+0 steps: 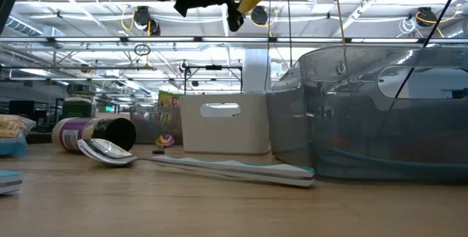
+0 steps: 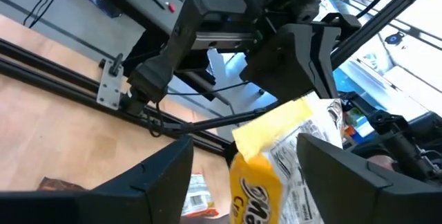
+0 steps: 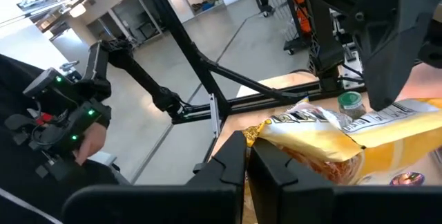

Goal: Pick & Place Food Item
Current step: Put the yellow noodle pack into the top black bin

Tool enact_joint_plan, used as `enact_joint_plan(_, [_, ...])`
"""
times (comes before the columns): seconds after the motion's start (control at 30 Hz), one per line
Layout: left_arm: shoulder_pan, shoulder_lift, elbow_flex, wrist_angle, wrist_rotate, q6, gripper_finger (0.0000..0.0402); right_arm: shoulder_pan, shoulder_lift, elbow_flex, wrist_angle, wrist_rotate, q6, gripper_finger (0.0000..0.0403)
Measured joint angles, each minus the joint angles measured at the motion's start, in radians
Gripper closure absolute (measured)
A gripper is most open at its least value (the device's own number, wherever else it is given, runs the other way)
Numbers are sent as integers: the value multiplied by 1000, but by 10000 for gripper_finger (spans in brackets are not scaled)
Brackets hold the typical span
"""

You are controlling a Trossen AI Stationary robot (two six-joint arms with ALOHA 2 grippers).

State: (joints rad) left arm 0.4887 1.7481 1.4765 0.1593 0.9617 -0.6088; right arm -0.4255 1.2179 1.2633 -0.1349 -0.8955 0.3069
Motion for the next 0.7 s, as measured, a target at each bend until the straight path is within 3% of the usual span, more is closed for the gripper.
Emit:
enact_joint_plan(0.53, [-13, 0, 0, 5, 52, 55, 377, 0, 0, 0, 0, 0, -1, 403])
enact_joint_plan(0.7, [-14, 0, 0, 32, 55, 84, 395, 0, 0, 0, 0, -1, -5, 403])
